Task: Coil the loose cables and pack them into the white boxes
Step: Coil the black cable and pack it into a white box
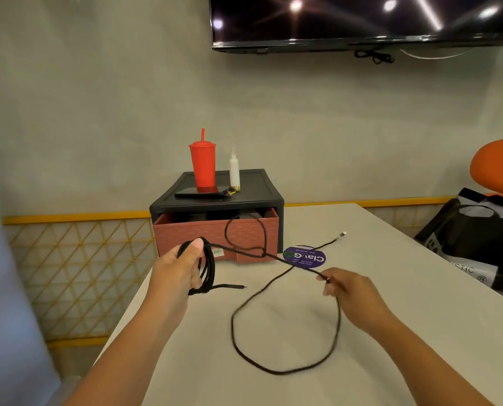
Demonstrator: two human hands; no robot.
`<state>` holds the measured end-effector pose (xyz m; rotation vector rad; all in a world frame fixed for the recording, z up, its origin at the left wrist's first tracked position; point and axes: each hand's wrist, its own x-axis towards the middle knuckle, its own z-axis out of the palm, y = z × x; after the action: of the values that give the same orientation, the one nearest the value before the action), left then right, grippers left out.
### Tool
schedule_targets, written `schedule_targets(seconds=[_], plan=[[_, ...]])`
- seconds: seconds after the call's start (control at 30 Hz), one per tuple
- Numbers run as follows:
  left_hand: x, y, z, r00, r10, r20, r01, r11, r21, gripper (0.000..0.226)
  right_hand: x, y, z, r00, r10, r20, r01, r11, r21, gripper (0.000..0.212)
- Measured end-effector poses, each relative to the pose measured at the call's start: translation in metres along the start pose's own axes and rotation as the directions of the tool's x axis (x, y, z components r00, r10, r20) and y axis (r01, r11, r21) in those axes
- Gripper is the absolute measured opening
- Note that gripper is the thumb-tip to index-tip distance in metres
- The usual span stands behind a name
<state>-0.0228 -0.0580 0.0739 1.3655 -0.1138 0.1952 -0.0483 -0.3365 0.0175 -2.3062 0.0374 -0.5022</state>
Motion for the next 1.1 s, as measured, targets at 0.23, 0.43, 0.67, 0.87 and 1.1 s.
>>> schedule_targets(seconds=[0.23,0.43,0.67,0.87,1.1], plan=[[-0.017,-0.001,0.029,0.998,0.021,0.056,-0.034,0.972,0.235,0.028,-0.003,-0.029,0.025,0.935,-0.330,-0.126,0.208,0.803,-0.559,0.065],[-0.032,0.004,0.042,0.981,0.080,0.176,-0.131,0.946,0.298,0.027,0.007,-0.050,0.060,0.846,-0.527,-0.080,0.340,0.650,-0.680,0.060],[-0.026,0.006,0.029,0.973,0.134,0.185,-0.196,0.906,0.374,0.027,0.021,-0.039,0.046,0.829,-0.554,-0.071,0.346,0.610,-0.713,0.045],[-0.014,0.010,-0.001,0.989,0.125,0.074,-0.144,0.909,0.391,0.017,0.055,-0.001,-0.009,0.846,-0.468,-0.256,0.135,0.653,-0.746,0.020],[-0.001,0.012,-0.044,0.987,0.101,-0.121,-0.034,0.884,0.465,0.008,0.081,0.026,-0.066,0.879,-0.382,-0.285,-0.042,0.532,-0.846,0.033]])
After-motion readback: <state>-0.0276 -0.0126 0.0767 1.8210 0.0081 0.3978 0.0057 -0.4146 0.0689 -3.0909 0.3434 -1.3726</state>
